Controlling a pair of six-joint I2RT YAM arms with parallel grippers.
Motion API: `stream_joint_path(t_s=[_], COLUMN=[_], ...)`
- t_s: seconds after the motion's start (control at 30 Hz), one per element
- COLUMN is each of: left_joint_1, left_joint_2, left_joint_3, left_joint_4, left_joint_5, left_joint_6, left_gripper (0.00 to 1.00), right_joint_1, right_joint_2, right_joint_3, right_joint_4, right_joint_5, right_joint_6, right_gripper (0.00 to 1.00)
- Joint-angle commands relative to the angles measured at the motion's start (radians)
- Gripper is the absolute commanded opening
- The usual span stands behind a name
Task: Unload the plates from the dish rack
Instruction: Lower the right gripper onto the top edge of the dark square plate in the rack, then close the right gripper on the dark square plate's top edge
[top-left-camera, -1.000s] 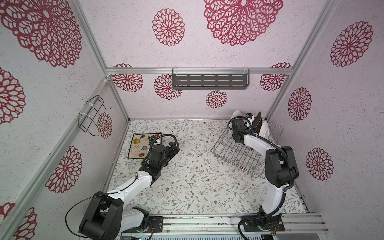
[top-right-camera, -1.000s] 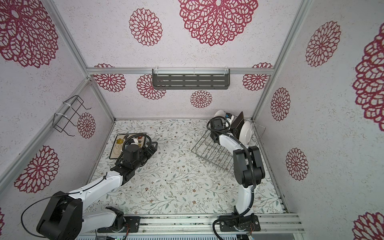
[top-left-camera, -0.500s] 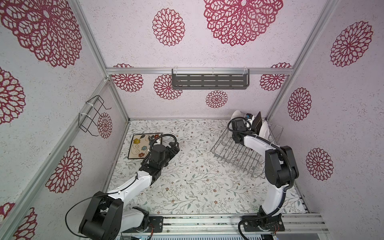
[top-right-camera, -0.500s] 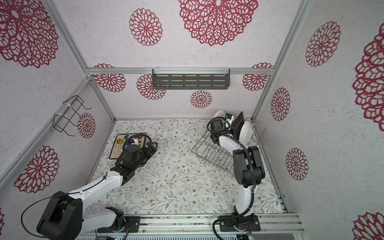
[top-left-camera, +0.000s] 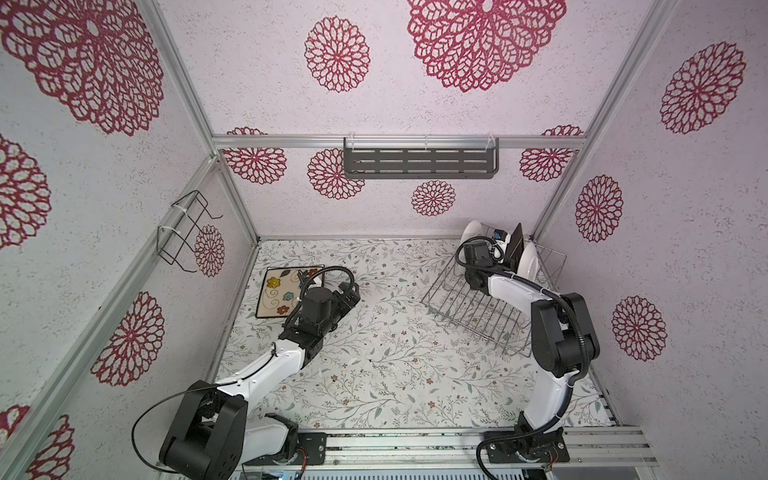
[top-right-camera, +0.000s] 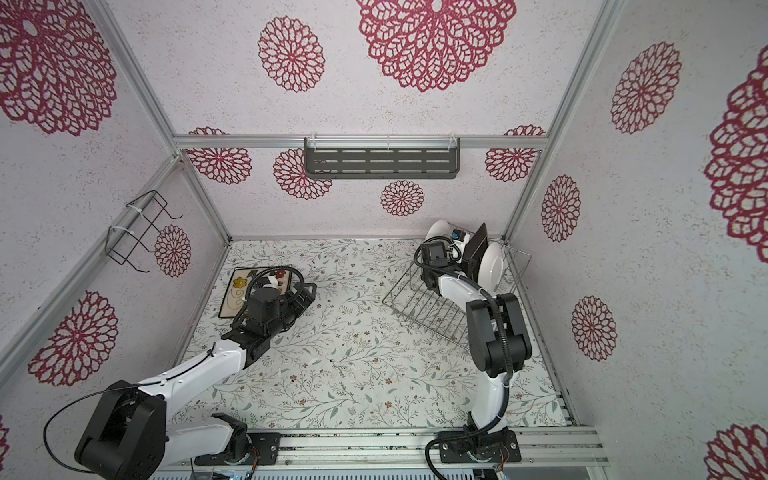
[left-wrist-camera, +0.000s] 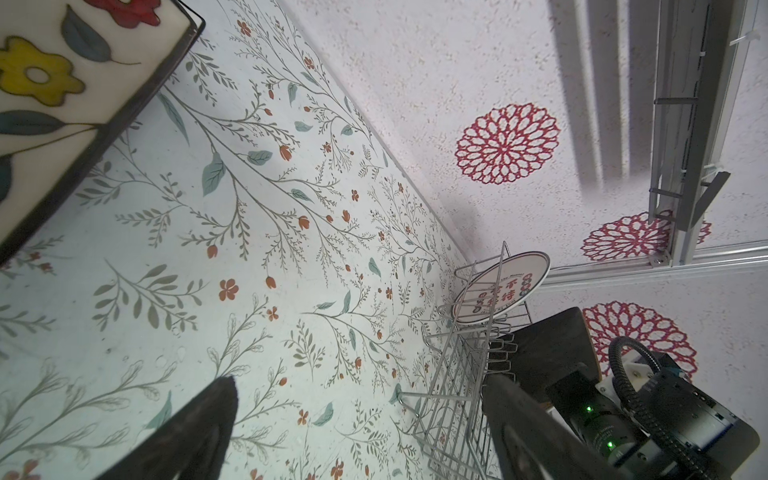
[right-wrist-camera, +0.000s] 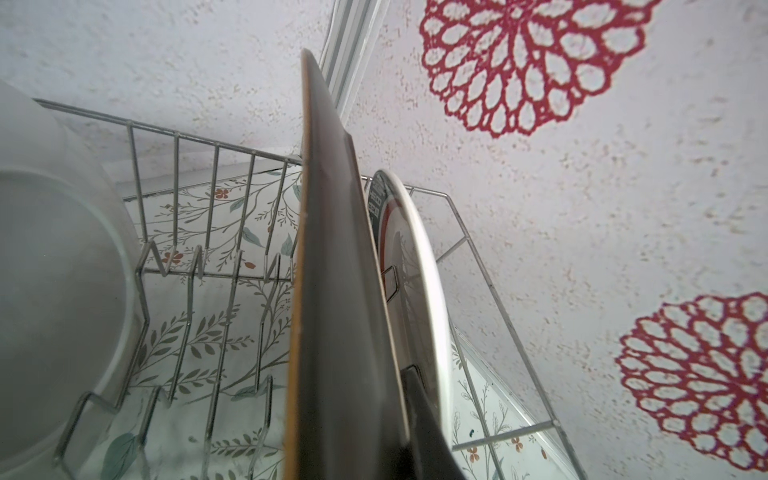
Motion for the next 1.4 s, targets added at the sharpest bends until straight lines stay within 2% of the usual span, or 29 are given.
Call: stream_joint_path(t_s=[0.0, 0.4, 0.63, 1.03, 1.37], left_joint_1=[-0.004, -0.004, -0.005, -0.005, -0.004], left_joint_2=[0.009, 0.001, 0.004, -0.001, -0.005], left_joint_3=[0.027, 0.028, 0.030, 0.031, 0.031], left_joint_4=[0.009, 0.004, 0.003, 0.000, -0.003], left_joint_5=[0.003, 0.005, 0.009, 0.014, 0.019], left_joint_6=[0.004, 0.003, 0.000, -0.001, -0.004], left_gripper=[0.97, 0.97, 0.97, 0.97, 0.97], right_joint_1=[-0.002, 0.005, 0.014, 0.023, 0.034], right_joint_2=[-0.036, -0.052, -0.079, -0.146, -0.195], right_joint_3=[-0.016, -0.031, -0.053, -0.052, -0.064], right_joint_4=[0.015, 0.061, 0.134, 0.166, 0.254], right_joint_5=[-0.020, 0.028, 0.055, 0.073, 0.105], right_joint_6=[-0.019, -0.056, -0.121, -0.144, -0.228], right_gripper=[0.12, 0.00, 0.00, 0.00, 0.00])
